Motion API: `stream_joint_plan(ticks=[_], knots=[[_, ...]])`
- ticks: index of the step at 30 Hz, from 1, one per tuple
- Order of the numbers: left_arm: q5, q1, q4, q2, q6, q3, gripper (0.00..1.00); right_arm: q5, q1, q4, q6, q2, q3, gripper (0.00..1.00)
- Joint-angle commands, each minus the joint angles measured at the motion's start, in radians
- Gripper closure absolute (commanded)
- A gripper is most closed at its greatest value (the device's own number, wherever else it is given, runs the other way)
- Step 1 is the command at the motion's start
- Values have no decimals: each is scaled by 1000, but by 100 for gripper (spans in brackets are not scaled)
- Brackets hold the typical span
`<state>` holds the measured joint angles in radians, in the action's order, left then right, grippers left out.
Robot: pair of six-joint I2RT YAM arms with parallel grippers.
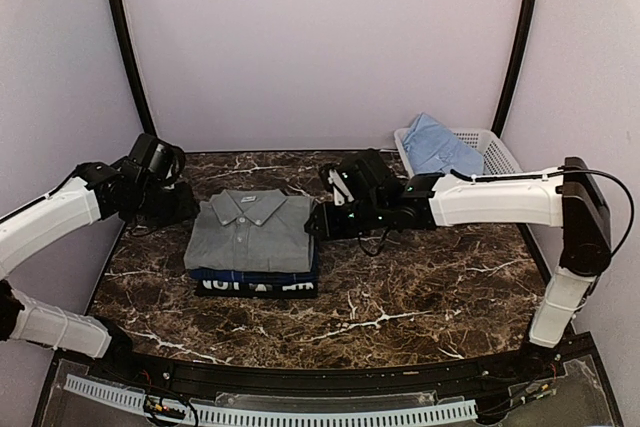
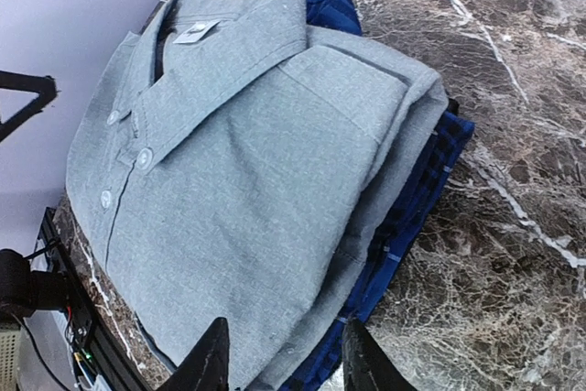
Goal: Fold and stack the long sleeve shirts
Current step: Place the square-folded shirt on the square-folded shirt.
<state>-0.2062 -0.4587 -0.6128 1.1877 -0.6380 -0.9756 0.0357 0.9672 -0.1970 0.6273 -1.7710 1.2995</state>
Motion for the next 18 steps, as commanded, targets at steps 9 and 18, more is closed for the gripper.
stream_joint_plan(ticks=[9,18], knots=[[55,-267,37,109,-22,-242,29,-164,-70,-33,-8,236,-159,24],[73,-431,106,401,-10,-472,10,-297,-152,-69,15,483,-304,3]])
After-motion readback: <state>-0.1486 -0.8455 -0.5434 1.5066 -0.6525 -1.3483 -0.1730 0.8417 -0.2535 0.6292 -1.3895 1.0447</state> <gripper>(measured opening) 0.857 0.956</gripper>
